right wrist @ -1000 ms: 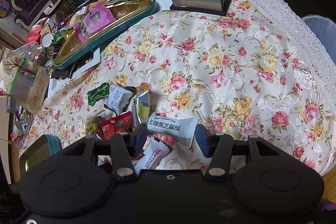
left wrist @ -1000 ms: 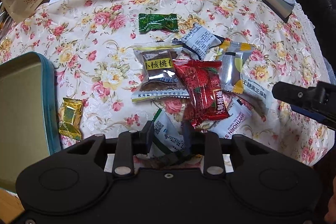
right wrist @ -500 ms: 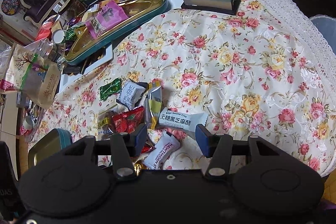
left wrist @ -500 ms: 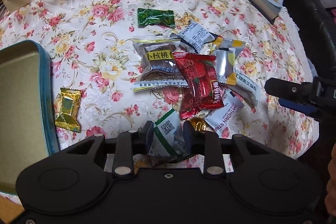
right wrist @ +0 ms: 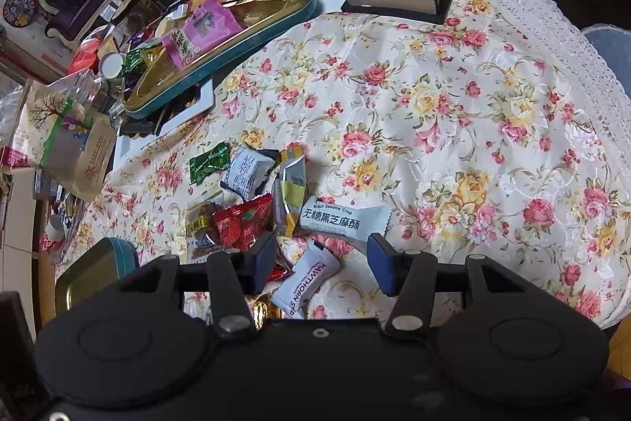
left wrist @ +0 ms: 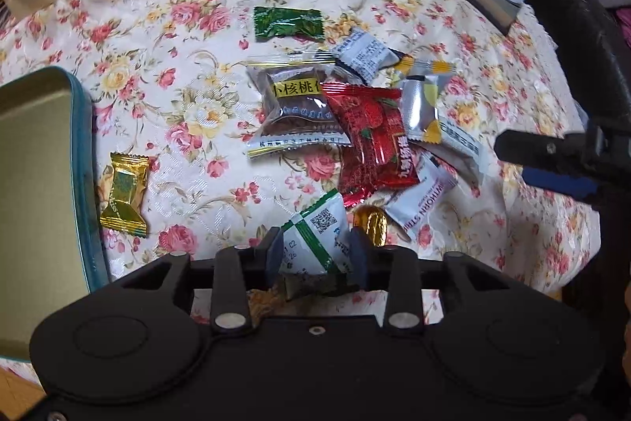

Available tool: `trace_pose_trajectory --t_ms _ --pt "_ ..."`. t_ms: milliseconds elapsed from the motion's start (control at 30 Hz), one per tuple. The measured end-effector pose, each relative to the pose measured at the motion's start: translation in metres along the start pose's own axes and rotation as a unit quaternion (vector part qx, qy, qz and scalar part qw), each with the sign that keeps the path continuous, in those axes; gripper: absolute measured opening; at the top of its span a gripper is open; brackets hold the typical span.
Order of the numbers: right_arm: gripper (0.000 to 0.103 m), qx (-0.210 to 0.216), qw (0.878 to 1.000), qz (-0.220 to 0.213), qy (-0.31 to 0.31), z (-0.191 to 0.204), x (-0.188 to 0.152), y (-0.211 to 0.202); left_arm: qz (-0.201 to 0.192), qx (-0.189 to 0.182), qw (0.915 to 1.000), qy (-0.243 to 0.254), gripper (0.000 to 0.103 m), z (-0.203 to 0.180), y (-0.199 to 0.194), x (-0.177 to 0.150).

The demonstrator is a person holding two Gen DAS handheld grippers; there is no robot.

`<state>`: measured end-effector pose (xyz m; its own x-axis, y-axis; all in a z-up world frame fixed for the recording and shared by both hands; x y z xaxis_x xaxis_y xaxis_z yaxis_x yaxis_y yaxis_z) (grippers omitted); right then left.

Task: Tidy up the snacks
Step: 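Grasp the white HAWTHORN packet with the right tool while left tool lowers to green-white packet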

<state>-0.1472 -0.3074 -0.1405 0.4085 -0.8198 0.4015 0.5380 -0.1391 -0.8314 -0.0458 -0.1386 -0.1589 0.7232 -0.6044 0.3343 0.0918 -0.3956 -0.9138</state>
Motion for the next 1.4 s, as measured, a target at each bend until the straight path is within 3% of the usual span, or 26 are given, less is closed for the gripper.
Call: trace_pose_trajectory --t_ms 200,300,567,933,1167,1267,1400 --pt "0.055 -0.001 1.000 -0.003 -0.017 0.005 -0.003 0.001 0.010 0.021 0.9992 -0.034 0.051 0.002 0.008 0.000" --pt "0.055 -0.004 1.000 -0.001 -0.012 0.002 -0.003 0.002 0.007 0.035 0.9991 -0.022 0.056 0.000 0.012 -0.004" --pt "0.055 -0.001 1.000 -0.005 -0.014 0.004 -0.002 0.001 0.015 0.062 0.9980 0.006 0.058 -0.006 0.017 -0.012" --pt "0.055 -0.013 1.000 -0.008 -0.004 -0.002 0.003 0.003 0.010 0.028 0.9982 -0.051 0.047 0.001 -0.003 0.004" --pt "0.055 -0.039 0.997 -0.007 0.069 -0.031 0.016 0.010 -0.014 0.019 0.9970 -0.074 0.022 0.014 -0.020 0.023" --pt "0.055 -0.057 0.995 0.001 0.076 -0.037 0.011 0.019 -0.003 0.015 0.9964 -0.083 0.022 0.018 -0.015 0.022" --pt "0.055 -0.071 0.997 0.007 0.024 -0.024 0.003 0.030 0.003 0.020 0.9958 -0.089 0.023 0.025 -0.016 0.018"
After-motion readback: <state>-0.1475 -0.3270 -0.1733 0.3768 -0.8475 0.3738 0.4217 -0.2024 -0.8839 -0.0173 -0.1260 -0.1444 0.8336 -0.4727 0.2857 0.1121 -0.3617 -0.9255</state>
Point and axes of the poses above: each gripper's, at about its wrist camera, not at the fingertips, and y roughly the way its jaws point, z to its left, x to its top, the point moved 10 cm from there along y, roughly the way its jaws point, and after that the axes turned 7 degrees about -z, right-handed, at the moved point
